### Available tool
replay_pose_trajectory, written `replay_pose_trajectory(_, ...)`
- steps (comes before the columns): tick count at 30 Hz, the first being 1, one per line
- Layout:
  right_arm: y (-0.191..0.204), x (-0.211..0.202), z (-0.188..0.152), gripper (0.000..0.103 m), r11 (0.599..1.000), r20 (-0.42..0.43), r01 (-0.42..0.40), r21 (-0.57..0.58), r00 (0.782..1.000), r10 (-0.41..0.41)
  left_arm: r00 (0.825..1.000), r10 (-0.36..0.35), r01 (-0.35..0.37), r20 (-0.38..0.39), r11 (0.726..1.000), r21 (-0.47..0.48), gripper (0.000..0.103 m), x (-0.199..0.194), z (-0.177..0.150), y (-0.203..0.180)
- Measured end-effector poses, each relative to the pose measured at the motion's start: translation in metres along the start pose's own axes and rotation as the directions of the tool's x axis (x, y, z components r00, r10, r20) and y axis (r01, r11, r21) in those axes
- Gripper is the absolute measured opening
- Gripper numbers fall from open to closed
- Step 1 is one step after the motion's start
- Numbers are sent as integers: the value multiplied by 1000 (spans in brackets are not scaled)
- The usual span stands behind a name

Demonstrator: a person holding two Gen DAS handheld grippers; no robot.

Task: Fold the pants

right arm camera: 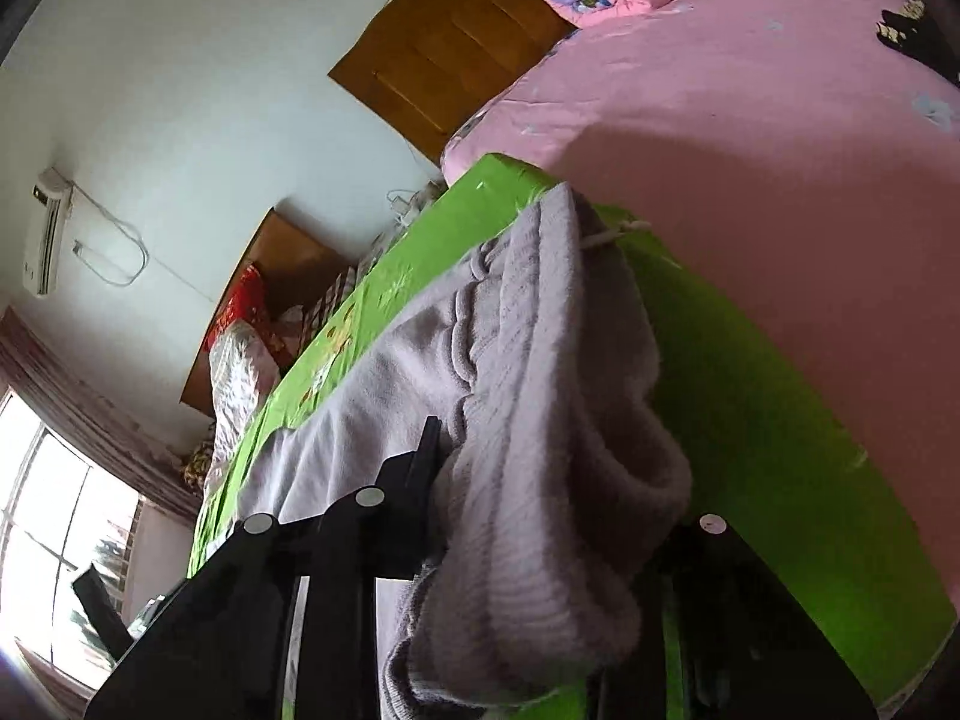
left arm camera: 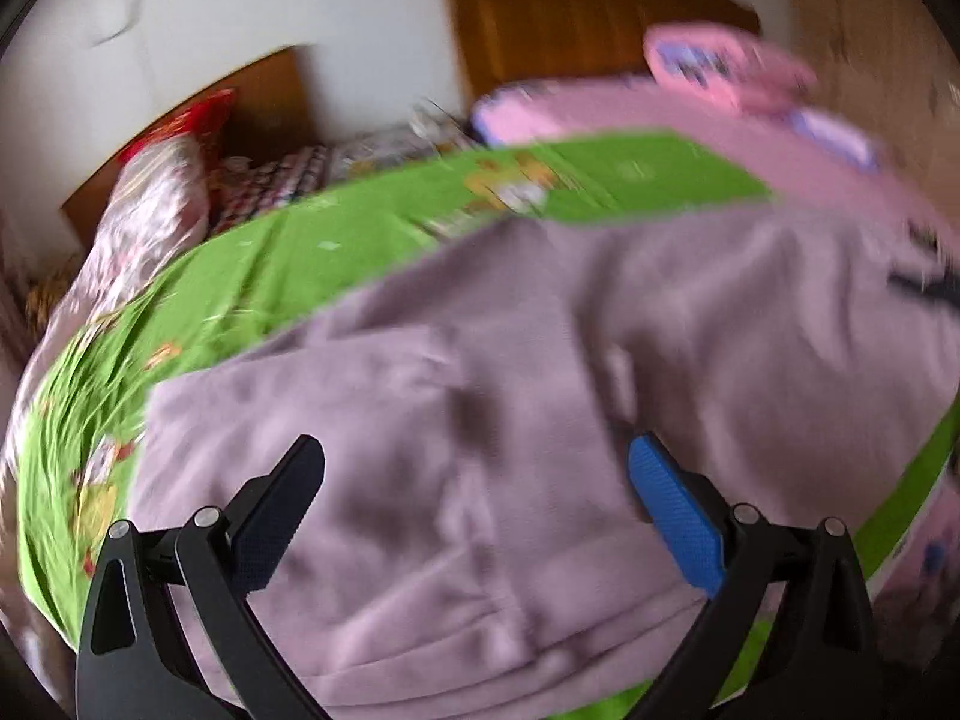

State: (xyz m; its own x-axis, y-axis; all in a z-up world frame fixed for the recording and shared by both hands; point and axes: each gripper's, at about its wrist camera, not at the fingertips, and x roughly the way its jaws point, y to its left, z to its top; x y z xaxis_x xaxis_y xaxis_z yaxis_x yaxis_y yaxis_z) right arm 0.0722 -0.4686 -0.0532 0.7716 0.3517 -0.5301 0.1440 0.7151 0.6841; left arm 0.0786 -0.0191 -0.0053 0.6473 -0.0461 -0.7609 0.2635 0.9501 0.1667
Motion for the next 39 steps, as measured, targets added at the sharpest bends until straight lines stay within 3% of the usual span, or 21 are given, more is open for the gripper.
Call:
replay_pose_trajectory(2, -4, -1, 2, 30, 1000, -3, -9, 8, 1000, 9, 998, -18, 21, -54, 998, 62, 102, 20, -8, -23)
replay_pose_trajectory(4, -6, 0, 4, 30, 1000, -5, -10, 5, 1000, 10, 1000, 12, -12, 1, 996, 93, 102, 23, -14, -34)
replay_pose_trajectory(6, -7, -2, 3, 30, 1000, -6, -13, 7, 1000, 13, 999, 20, -17, -36, 997, 76, 101, 23, -7, -35)
replay_pose_trajectory(9, -8, -4, 2, 30, 1000, 9, -14, 10, 1000, 14, 1000, -26, 26, 5, 996, 86, 101, 7, 10, -46)
replay_pose_trajectory(11, -11, -5, 1, 30, 1000, 17, -19, 24, 1000, 18, 1000, -27, 28, -7, 990, 139, 101, 11, 20, -67)
replay_pose_trajectory(13, -15, -4, 0, 30, 999, 16, -23, 37, 1000, 23, 997, -30, 47, -74, 969, 243, 102, 29, 19, -100)
replay_pose_trajectory(14, -18, -4, 0, 30, 999, 18, -20, 45, 1000, 20, 1000, 7, -1, -20, 962, 275, 101, 26, 20, -113)
replay_pose_trajectory(16, -23, -4, 1, 30, 998, 11, -26, 58, 1000, 25, 996, -65, 80, -54, 928, 364, 100, 22, 30, -129)
replay_pose_trajectory(17, -25, -4, 1, 30, 997, 8, -32, 64, 999, 32, 987, -146, 162, -71, 911, 378, 101, 16, 41, -132)
replay_pose_trajectory(19, -28, -3, -1, 30, 997, 6, -39, 67, 999, 39, 969, -239, 243, -55, 911, 332, 101, 11, 74, -125)
replay_pose_trajectory(21, -33, -2, -3, 29, 995, 7, -55, 82, 998, 55, 979, -203, 201, -23, 932, 303, 101, 24, 110, -116)
replay_pose_trajectory(24, -34, -4, -4, 28, 994, 16, -64, 86, 998, 63, 978, -189, 202, -87, 962, 184, 101, 79, 157, -99)
replay_pose_trajectory(27, -35, -3, -4, 28, 993, 17, -66, 95, 998, 65, 976, -150, 181, -158, 963, 202, 101, 126, 166, -113)
replay_pose_trajectory(29, -35, -2, -3, 28, 993, 12, -69, 97, 998, 68, 979, -117, 154, -169, 961, 228, 102, 146, 153, -129)
replay_pose_trajectory(30, -36, -2, -2, 28, 993, 11, -65, 101, 998, 64, 981, -129, 157, -144, 967, 200, 102, 145, 154, -124)
replay_pose_trajectory(31, -36, -2, -2, 28, 992, 5, -69, 109, 998, 69, 974, -147, 173, -170, 974, 148, 102, 148, 157, -119)
replay_pose_trajectory(33, -34, -3, -1, 28, 991, 0, -58, 118, 998, 58, 971, -173, 186, -167, 980, 66, 100, 142, 159, -107)
replay_pose_trajectory(37, -19, -10, 2, 28, 993, 28, -62, 101, 998, 60, 979, -204, 206, 28, 973, -102, 100, 53, 135, -51)
replay_pose_trajectory(39, -7, -17, 3, 28, 994, 55, -82, 76, 995, 78, 985, -146, 160, 96, 974, -161, 101, 14, 103, -20)
